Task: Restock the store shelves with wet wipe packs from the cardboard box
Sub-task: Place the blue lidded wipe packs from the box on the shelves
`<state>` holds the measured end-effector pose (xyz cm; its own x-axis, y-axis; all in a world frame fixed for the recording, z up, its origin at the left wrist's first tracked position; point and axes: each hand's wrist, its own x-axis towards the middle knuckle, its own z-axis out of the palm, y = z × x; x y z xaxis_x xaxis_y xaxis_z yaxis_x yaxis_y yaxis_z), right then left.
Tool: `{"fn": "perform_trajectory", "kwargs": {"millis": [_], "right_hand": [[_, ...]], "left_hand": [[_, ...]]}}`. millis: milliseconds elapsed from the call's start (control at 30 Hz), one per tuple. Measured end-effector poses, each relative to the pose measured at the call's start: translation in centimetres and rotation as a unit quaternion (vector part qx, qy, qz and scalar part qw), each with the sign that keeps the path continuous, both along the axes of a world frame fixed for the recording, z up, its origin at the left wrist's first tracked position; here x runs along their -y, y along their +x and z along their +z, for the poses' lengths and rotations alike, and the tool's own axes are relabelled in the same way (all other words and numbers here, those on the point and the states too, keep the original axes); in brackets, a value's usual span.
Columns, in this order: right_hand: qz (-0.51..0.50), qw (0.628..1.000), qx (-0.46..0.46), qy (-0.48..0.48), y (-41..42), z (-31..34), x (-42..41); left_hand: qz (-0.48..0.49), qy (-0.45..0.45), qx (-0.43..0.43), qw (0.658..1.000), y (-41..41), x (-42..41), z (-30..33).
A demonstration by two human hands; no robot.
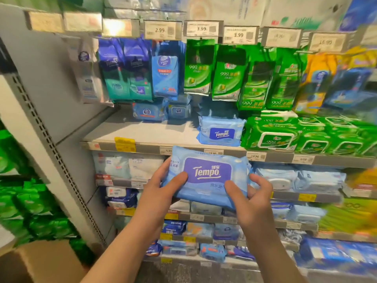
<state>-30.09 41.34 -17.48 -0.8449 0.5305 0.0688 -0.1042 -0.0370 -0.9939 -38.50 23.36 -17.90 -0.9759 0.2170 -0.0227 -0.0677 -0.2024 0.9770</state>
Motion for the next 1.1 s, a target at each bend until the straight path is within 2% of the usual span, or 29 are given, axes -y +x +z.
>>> {"fn": "perform_trajectory", "kwargs": {"millis": [133,267,433,600,833,967,1100], "right_hand": [[0.016,1.0,-0.013,0.018,-1.6,0.2,-2.0],[0.016,0.996,-0.002,0.093,-4.5,0.3,-3.6],[0.033,0.989,0.031,0.14,-9.6,1.0,-5.6],[0.016,0.984,0.024,0.173,-15.8,2.9,-7.2],[0.012,0.982,0.028,0.186,-21.1,4.3,-9.3],[0.003,0.97,0.046,0.24,-23.4,4.2,-11.1],[0.006,0.971,0.017,0.238,-25.3,4.3,-13.2]], "left_hand": [[-0.015,-0.008,-0.012,1.0,-2.2,-1.8,0.7],[-0.036,-0.023,-0.03,0.999,-5.1,-3.1,1.2],[-0.061,-0.011,-0.036,0.997,-10.1,-4.2,2.1],[-0.097,-0.006,-0.061,0.993,-15.9,-4.7,3.4],[-0.067,-0.039,-0.05,0.996,-21.3,-7.2,4.6],[-0.041,-0.066,-0.062,0.995,-22.8,-8.7,5.0],[-0.033,-0.082,-0.078,0.993,-23.9,-10.4,5.8]]}}
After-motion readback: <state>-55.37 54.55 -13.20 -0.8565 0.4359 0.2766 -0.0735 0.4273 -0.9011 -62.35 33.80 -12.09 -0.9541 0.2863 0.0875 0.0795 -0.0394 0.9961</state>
